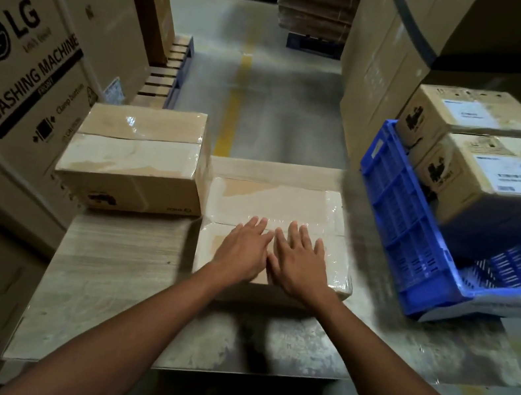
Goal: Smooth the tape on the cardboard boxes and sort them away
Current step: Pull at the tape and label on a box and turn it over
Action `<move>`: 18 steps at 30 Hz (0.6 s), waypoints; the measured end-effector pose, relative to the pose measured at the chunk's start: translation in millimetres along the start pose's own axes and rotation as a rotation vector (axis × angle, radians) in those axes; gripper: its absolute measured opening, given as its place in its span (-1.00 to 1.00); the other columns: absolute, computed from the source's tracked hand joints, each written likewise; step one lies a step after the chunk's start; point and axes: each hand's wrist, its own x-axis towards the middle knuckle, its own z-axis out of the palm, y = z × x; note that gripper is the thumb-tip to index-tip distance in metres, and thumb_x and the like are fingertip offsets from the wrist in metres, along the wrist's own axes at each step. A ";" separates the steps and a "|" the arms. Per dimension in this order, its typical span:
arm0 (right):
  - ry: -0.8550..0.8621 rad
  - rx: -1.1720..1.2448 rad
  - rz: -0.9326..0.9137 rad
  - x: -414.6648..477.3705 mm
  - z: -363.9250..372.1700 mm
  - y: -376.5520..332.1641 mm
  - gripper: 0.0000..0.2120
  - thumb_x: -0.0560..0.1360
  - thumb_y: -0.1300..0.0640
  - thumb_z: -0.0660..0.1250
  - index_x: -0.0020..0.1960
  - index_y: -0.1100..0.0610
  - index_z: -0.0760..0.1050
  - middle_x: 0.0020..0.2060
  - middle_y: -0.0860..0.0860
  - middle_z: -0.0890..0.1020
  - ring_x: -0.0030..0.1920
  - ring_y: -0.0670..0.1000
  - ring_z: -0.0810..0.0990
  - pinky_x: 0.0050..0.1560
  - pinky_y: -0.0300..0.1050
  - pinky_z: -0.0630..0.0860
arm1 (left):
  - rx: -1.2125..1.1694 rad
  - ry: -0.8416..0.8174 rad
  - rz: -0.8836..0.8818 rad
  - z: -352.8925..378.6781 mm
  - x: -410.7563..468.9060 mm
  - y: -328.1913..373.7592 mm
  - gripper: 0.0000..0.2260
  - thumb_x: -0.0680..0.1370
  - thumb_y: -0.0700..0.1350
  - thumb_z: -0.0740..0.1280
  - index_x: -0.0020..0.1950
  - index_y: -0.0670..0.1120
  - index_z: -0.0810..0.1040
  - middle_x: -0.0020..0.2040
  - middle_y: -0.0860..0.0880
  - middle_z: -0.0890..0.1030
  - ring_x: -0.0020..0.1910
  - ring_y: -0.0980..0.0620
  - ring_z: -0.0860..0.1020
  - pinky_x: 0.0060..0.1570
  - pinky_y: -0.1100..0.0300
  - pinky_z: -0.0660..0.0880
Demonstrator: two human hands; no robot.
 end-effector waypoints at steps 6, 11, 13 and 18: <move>0.100 0.041 -0.056 -28.6 12.3 -1.3 -0.41 0.62 -0.10 -0.10 0.52 0.17 0.29 0.55 0.18 0.30 0.57 0.17 0.22 0.51 0.07 0.24 | -0.062 0.163 0.153 14.5 -34.9 8.5 -0.62 0.62 -0.06 0.14 0.37 -0.09 0.54 0.45 -0.14 0.47 0.43 -0.18 0.42 0.37 -0.05 0.40; 0.184 0.204 -0.148 -41.3 33.3 13.5 -0.48 0.67 -0.05 0.01 0.52 0.16 0.38 0.54 0.15 0.32 0.56 0.15 0.25 0.54 0.00 0.10 | -0.046 0.275 0.168 37.9 -41.8 6.6 -0.63 0.54 -0.07 0.17 0.18 -0.14 0.67 0.24 -0.17 0.64 0.24 -0.17 0.60 0.22 -0.03 0.54; 0.147 0.256 -0.176 -36.3 21.7 20.6 -0.57 0.68 0.02 0.13 0.49 0.15 0.42 0.53 0.14 0.34 0.56 0.14 0.26 0.53 -0.06 0.10 | -0.027 0.302 0.163 36.3 -35.9 9.8 -0.69 0.51 -0.10 0.22 0.11 -0.13 0.69 0.19 -0.17 0.66 0.17 -0.19 0.62 0.16 -0.03 0.57; 0.208 0.231 -0.018 -50.1 20.0 32.0 -0.52 0.65 -0.02 0.04 0.46 0.14 0.44 0.51 0.12 0.39 0.56 0.11 0.26 0.57 0.13 0.15 | -0.065 0.291 0.296 40.6 -24.0 22.2 -0.68 0.55 -0.07 0.22 0.19 -0.14 0.65 0.26 -0.18 0.62 0.25 -0.20 0.58 0.24 -0.06 0.53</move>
